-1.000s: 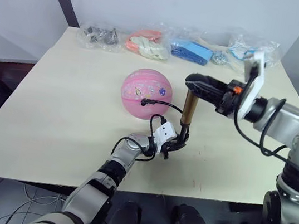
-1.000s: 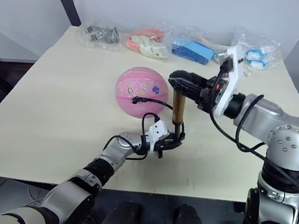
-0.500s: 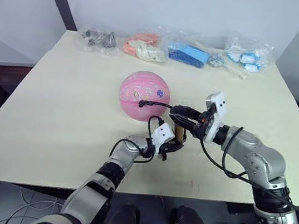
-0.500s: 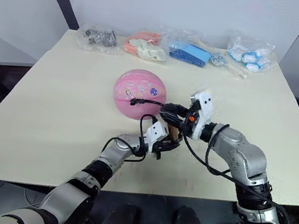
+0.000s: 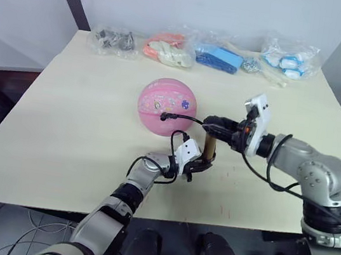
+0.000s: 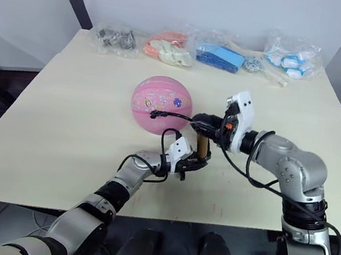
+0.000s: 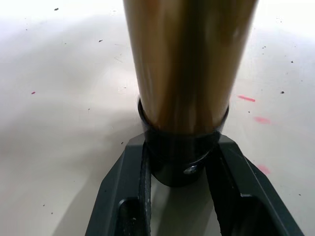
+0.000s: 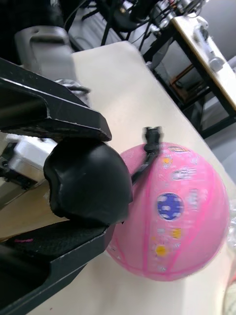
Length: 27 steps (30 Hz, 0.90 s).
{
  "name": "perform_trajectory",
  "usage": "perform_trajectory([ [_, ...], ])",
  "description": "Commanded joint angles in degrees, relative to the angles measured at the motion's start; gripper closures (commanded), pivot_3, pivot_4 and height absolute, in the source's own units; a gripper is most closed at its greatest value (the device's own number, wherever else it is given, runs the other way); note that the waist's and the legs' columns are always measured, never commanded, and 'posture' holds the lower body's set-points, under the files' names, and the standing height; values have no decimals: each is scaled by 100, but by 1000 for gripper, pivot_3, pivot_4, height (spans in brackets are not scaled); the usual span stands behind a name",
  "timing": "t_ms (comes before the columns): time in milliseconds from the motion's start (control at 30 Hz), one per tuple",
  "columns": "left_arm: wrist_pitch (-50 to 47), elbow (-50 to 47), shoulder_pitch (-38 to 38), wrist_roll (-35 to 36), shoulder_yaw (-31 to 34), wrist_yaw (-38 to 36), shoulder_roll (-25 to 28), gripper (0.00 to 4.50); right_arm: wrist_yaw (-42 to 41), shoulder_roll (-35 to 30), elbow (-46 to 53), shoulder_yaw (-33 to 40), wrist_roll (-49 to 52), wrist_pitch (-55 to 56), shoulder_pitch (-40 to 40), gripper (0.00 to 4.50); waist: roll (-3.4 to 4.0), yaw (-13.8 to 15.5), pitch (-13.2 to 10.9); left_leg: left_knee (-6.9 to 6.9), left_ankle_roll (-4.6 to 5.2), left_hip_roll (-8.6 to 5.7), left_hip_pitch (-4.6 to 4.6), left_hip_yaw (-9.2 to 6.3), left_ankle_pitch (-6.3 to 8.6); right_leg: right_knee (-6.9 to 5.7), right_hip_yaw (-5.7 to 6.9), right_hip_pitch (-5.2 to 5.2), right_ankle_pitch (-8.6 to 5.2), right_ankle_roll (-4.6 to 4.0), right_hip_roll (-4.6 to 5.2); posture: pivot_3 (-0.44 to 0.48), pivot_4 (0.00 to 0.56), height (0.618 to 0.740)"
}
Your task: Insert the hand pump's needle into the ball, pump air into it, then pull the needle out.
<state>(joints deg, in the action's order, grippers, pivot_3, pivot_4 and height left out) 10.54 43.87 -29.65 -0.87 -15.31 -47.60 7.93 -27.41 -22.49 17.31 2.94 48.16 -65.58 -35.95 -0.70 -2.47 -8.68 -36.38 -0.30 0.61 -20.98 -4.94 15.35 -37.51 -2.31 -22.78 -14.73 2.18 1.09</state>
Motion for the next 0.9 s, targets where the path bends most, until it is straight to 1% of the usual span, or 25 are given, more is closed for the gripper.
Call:
perform_trajectory([
  [33,-367,531,265,-238,-71,114,136,3437,237,64,466,579,833,-379,-578,2724,-2,9,-3,0,0,0,-2,-1,0,0,1,-2,0,0,0,0,150,740],
  [167,-334,587,232,-246,-74,100,134,3437,671,-16,305,1113,1475,-755,-1405,2725,-3,5,-19,-1,1,-1,-4,2,0,-2,-1,-4,1,1,3,0,150,740],
  [300,-317,624,216,-253,-77,91,141,3437,996,-163,129,1377,1927,-988,-1944,2725,1,7,-25,-1,1,-1,-7,1,0,-3,1,-5,1,0,3,0,150,740],
  [367,-311,640,210,-256,-77,89,144,3437,1138,-233,56,1429,2115,-1055,-2113,2725,-8,9,-32,-1,1,-1,-9,-1,-1,-2,3,-6,1,0,4,0,150,740],
  [500,-303,648,209,-258,-82,79,153,3437,1262,-381,-8,1395,2268,-1041,-2285,2725,1,13,-41,-3,1,-4,-22,1,-1,-3,1,-16,2,0,7,0,150,740],
  [600,-303,642,215,-260,-88,73,161,3437,1211,-400,100,1178,2149,-976,-1933,2725,2,14,-40,-11,2,-4,-51,1,-1,-9,1,-41,3,0,7,0,150,740],
  [667,-306,632,220,-261,-91,69,166,3437,951,-478,151,854,1787,-833,-1356,2725,-8,24,-34,-17,2,-4,-64,-3,-1,-15,6,-50,3,-1,7,0,150,740],
  [733,-312,615,228,-262,-96,68,171,3437,659,-589,155,523,1415,-579,-856,2725,-16,16,-22,-18,2,-3,-64,-6,-1,-14,11,-49,3,0,6,0,150,740],
  [800,-318,594,240,-258,-100,66,179,3437,503,-536,84,364,1218,-315,-538,2726,-21,9,-6,-18,2,-4,-59,3,-1,-14,2,-45,3,2,7,0,150,740],
  [900,-328,560,260,-256,-112,62,196,3437,213,-461,18,-66,840,73,-39,2726,-22,-9,4,-18,2,0,-38,3,-1,-16,1,-34,2,2,1,0,150,740],
])
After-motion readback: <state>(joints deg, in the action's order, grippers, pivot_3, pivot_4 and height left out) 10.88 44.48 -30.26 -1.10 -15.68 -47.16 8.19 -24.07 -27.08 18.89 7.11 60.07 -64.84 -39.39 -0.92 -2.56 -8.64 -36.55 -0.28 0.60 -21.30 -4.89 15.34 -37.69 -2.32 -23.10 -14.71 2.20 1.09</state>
